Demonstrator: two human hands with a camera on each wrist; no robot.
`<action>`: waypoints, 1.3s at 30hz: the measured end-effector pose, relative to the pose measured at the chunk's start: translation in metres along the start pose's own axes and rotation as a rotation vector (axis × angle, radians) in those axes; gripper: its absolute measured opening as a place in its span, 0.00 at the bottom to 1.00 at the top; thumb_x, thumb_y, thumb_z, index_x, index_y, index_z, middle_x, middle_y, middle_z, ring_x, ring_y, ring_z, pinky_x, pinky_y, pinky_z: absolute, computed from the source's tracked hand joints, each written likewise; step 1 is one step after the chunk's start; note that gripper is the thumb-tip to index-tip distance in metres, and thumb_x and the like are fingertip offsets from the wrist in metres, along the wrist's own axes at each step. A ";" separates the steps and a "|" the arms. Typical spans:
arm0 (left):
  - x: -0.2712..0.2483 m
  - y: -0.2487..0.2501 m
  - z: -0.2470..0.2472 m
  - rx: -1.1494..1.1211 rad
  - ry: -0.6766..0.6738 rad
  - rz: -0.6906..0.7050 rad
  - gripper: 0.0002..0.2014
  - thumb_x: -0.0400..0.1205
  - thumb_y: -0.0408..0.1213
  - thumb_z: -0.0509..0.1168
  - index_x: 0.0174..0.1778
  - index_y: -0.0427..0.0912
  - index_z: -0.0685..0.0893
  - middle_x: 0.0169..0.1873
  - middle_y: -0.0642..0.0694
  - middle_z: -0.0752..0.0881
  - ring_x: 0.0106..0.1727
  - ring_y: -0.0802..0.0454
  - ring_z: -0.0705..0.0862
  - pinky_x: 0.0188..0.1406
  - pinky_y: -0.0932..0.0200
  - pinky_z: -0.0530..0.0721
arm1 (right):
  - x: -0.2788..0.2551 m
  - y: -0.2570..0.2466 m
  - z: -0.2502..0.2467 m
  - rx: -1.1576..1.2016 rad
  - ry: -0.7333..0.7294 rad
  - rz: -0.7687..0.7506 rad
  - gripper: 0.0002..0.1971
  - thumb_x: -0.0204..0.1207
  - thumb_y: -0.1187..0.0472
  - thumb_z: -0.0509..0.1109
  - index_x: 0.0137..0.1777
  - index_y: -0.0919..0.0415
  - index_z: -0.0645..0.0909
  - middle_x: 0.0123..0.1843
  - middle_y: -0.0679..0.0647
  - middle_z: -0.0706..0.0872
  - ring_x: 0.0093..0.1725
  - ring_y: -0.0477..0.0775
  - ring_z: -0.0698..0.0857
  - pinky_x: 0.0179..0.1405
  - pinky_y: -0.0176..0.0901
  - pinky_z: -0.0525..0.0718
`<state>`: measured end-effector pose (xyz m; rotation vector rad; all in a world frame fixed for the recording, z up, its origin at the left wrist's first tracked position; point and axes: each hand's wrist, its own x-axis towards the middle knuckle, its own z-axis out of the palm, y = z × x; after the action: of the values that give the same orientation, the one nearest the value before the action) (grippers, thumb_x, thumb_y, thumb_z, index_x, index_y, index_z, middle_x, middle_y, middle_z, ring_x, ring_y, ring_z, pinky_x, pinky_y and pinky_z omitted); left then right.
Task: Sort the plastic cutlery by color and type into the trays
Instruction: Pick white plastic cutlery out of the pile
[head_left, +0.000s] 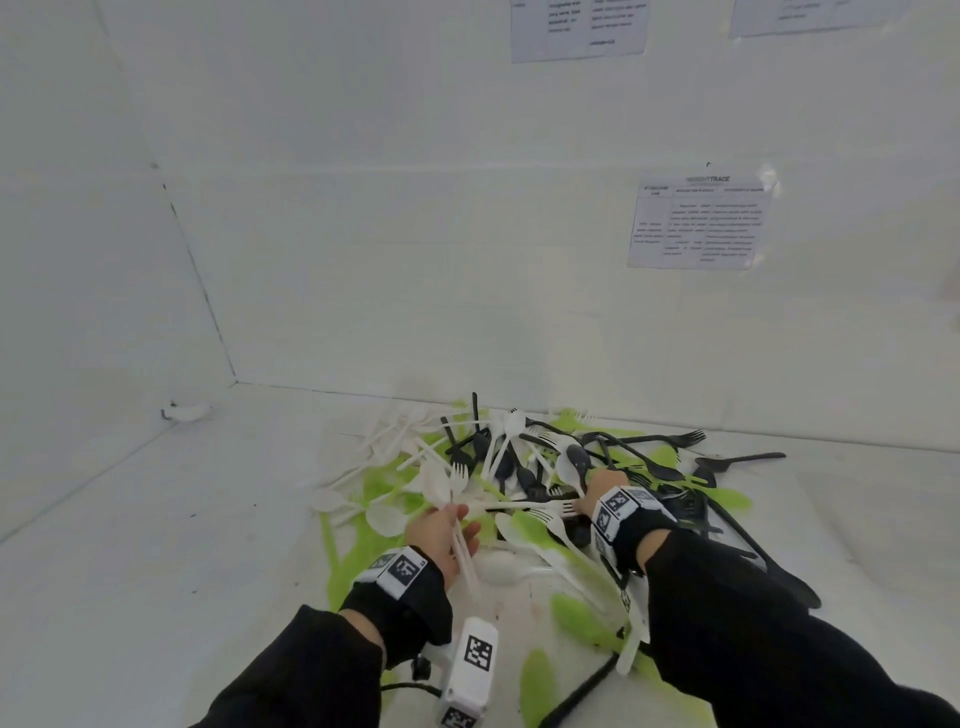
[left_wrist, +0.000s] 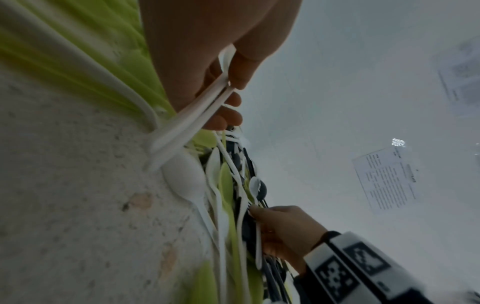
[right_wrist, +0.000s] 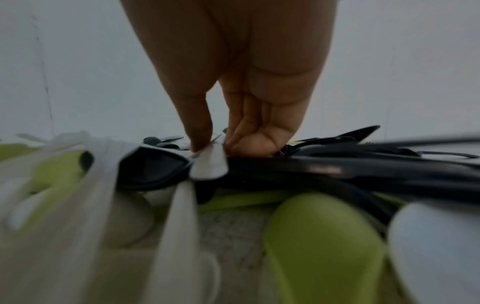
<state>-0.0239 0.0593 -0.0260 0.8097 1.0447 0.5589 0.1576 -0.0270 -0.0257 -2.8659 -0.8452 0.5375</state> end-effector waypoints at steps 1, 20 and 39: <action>0.002 0.001 -0.003 -0.001 0.012 0.009 0.13 0.86 0.29 0.56 0.35 0.33 0.77 0.33 0.40 0.78 0.32 0.47 0.77 0.32 0.56 0.75 | 0.005 0.001 0.000 -0.010 -0.001 -0.012 0.10 0.77 0.55 0.65 0.46 0.64 0.78 0.52 0.58 0.83 0.61 0.58 0.83 0.53 0.41 0.80; -0.001 -0.004 0.001 0.013 0.083 0.068 0.15 0.86 0.30 0.56 0.32 0.35 0.78 0.33 0.42 0.80 0.33 0.49 0.78 0.33 0.57 0.76 | -0.054 -0.028 0.007 -0.148 -0.141 -0.347 0.11 0.80 0.56 0.62 0.42 0.64 0.76 0.43 0.56 0.75 0.43 0.54 0.78 0.45 0.41 0.80; -0.006 -0.003 0.001 0.000 0.087 0.076 0.13 0.85 0.29 0.57 0.35 0.35 0.78 0.34 0.43 0.80 0.33 0.50 0.78 0.32 0.58 0.77 | -0.049 -0.032 0.010 -0.118 -0.041 -0.282 0.19 0.80 0.65 0.62 0.70 0.71 0.72 0.70 0.66 0.76 0.70 0.64 0.76 0.66 0.48 0.75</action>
<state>-0.0253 0.0527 -0.0251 0.8336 1.0971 0.6632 0.0992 -0.0272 -0.0142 -2.7744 -1.3018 0.5295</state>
